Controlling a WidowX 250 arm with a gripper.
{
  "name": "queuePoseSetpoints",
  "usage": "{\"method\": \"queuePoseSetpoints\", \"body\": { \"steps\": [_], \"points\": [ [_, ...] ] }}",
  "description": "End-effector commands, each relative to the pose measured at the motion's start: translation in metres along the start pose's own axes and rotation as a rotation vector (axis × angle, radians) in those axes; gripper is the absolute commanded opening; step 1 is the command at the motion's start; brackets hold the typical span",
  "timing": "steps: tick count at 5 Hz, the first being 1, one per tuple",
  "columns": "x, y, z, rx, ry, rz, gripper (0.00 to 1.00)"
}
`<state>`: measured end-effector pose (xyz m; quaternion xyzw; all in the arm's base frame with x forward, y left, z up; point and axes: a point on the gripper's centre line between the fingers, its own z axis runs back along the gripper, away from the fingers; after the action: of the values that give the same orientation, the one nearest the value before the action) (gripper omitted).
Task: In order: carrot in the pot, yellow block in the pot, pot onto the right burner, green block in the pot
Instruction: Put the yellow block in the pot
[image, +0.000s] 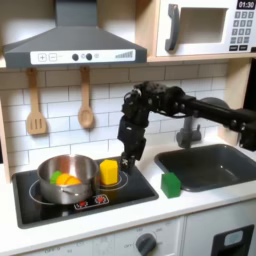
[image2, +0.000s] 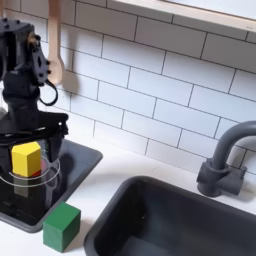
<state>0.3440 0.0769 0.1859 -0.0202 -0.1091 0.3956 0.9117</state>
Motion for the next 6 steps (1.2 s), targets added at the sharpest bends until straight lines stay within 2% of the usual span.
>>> {"method": "queuePoseSetpoints", "body": {
  "steps": [1,3,5,6],
  "points": [
    [0.005,0.001,-0.015,0.034,0.019,0.024,1.00],
    [0.014,-0.003,-0.030,0.050,0.041,0.051,1.00],
    [0.018,-0.008,-0.038,0.049,0.062,0.036,1.00],
    [0.024,-0.003,-0.037,0.056,0.056,0.046,1.00]
  ]
}}
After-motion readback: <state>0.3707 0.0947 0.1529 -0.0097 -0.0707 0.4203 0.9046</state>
